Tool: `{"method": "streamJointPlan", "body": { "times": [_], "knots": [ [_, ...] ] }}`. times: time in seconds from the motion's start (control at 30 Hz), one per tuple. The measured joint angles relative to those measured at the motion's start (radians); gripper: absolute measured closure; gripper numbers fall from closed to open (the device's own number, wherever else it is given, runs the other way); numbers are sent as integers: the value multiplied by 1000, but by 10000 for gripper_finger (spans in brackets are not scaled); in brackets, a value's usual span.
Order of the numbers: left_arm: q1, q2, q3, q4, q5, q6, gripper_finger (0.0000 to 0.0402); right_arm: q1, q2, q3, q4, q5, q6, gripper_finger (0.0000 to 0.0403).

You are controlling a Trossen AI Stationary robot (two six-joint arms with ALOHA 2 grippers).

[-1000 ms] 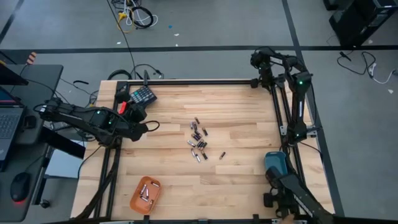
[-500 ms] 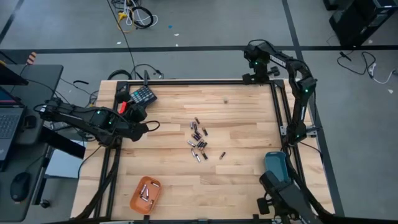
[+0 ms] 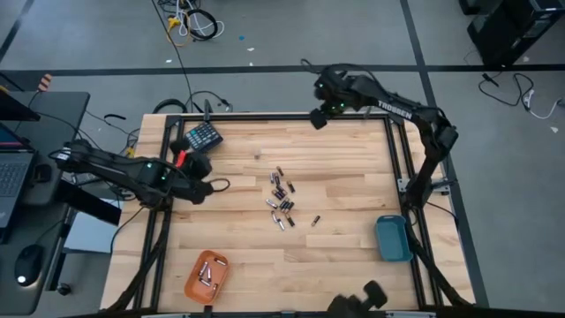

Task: Sort batteries
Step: Put the silver battery into the orange bin

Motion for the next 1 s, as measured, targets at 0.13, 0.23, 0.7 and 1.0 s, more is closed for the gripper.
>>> {"method": "streamJointPlan", "body": {
  "times": [0.13,0.23,0.7,1.0],
  "knots": [
    [29,1,-80,112,196,5,353,62,-41,0,82,-15,4,373],
    [71,1,-110,154,317,8,375,95,-56,0,127,-29,-48,375],
    [206,-3,-91,-38,618,-279,401,150,-54,0,351,-33,-137,376],
    [213,8,-101,-368,724,-690,401,150,-53,0,437,-33,-147,375]
  ]
}}
